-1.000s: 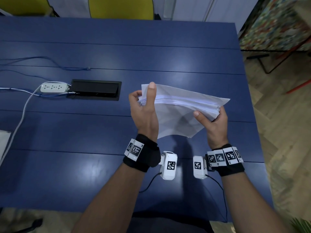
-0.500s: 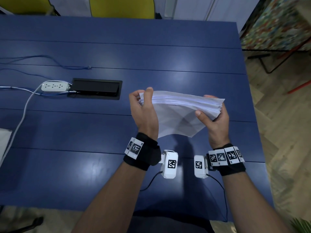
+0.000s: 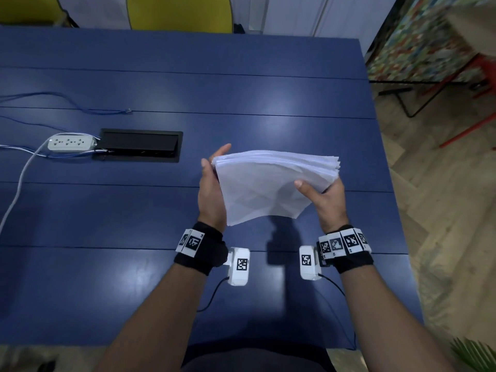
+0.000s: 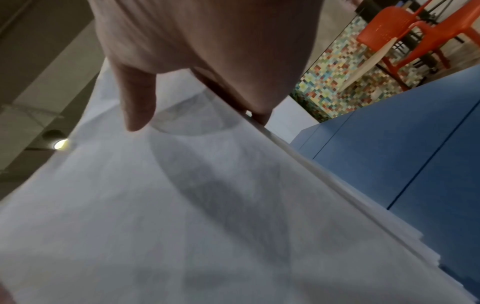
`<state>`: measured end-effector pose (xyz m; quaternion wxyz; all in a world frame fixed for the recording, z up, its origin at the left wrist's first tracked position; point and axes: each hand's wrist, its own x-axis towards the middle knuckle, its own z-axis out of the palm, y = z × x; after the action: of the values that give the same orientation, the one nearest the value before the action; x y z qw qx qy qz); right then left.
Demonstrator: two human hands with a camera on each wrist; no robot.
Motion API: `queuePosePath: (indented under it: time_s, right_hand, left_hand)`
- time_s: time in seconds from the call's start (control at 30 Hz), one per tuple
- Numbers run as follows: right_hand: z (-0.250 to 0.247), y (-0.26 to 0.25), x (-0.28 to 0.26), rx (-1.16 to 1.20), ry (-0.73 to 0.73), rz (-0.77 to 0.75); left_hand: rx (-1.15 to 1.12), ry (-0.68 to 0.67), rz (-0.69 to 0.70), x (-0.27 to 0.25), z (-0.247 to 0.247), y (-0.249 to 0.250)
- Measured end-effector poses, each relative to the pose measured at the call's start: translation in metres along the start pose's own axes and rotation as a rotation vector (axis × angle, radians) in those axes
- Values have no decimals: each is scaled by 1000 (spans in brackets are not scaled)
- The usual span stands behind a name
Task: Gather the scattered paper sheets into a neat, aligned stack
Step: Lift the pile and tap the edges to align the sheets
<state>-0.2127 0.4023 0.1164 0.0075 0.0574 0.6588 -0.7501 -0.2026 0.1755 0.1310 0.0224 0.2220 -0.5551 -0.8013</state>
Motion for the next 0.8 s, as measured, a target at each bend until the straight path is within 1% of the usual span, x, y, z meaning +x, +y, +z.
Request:
queuePosePath:
  time_s: [0.07, 0.17, 0.23, 0.37, 0.47, 0.57, 0.7, 0.8]
  right_hand:
    - [-5, 1, 4, 10, 27, 0]
    - [-7, 11, 6, 10, 27, 55]
    - [-7, 18, 6, 14, 24, 109]
    - [-12, 30, 8, 19, 14, 143]
    - [-8, 38, 7, 6, -15, 191]
    - [-11, 47, 10, 8, 18, 226]
    - [-10, 57, 7, -13, 14, 282]
    - [-9, 63, 4, -21, 22, 296]
  left_hand:
    - [4, -27, -7, 2, -2, -4]
    - [-20, -61, -104, 6, -5, -11]
    - [-39, -45, -170, 8, -5, -14]
    - [-110, -12, -204, 10, -6, -25]
    - [-126, 35, -271, 10, -9, -39]
    - [-157, 79, -300, 14, -11, -46]
    - [-160, 57, -341, 13, -10, -54]
    - [-170, 72, -368, 13, -12, -60]
